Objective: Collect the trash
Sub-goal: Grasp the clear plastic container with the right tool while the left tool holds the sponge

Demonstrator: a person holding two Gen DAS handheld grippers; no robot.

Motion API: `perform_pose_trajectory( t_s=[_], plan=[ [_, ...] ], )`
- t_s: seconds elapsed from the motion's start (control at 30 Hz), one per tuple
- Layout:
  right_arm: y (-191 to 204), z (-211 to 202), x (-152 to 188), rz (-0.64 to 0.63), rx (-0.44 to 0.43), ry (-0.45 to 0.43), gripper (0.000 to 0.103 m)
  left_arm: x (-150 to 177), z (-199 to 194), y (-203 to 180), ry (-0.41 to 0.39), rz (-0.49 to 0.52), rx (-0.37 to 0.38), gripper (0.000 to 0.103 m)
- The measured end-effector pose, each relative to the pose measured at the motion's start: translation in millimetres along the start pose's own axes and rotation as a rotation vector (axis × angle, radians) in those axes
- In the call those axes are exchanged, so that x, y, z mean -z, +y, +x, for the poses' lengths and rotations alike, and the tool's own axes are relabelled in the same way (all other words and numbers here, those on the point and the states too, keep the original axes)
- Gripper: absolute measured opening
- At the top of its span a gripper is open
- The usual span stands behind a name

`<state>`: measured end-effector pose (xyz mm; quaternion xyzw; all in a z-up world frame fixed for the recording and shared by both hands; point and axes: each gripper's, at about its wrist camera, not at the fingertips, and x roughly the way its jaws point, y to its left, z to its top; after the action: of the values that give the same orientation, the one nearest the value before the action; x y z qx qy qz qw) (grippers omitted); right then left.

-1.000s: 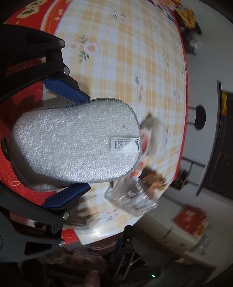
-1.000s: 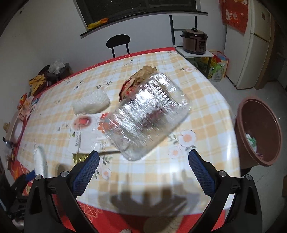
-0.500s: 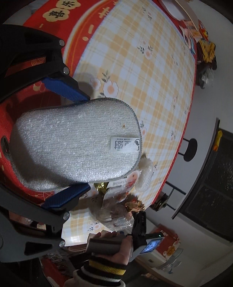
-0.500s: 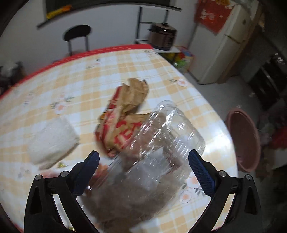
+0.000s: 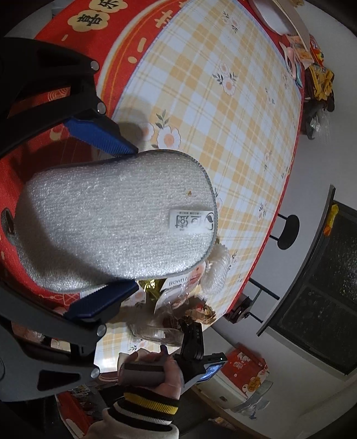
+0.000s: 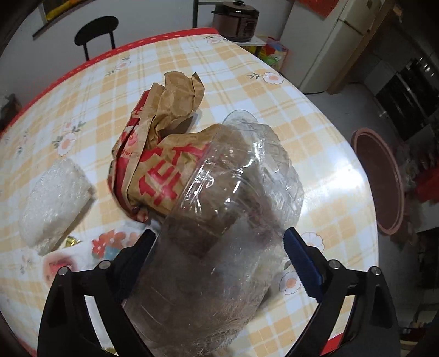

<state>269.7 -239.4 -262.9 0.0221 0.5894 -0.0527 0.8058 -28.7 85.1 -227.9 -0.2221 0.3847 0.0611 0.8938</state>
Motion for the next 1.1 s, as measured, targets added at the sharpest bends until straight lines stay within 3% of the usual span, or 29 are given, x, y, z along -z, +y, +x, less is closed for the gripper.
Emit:
perform_pose_trajectory(
  t_s=[0.23, 0.53, 0.8, 1.1],
  plan=[
    [-38.1, -28.1, 16.9, 0.042, -0.206, 0.01, 0.054, -9.1, 13.4, -34.1, 0.011, 0.076, 0.064, 0.089],
    [-104.7, -54.8, 47.4, 0.098, -0.401, -0.006, 0.029, -14.9, 31.4, -87.3, 0.042, 0.17, 0.144, 0.089],
    [-154.1, -58.8, 61.2, 0.159, -0.5, -0.04, 0.026, -22.1, 32.7, -122.2, 0.045, 0.216, 0.184, 0.089],
    [-176.9, -68.5, 73.1, 0.13, -0.555, -0.086, 0.026, -26.8, 35.5, -151.9, 0.04, 0.244, 0.17, 0.089]
  ],
)
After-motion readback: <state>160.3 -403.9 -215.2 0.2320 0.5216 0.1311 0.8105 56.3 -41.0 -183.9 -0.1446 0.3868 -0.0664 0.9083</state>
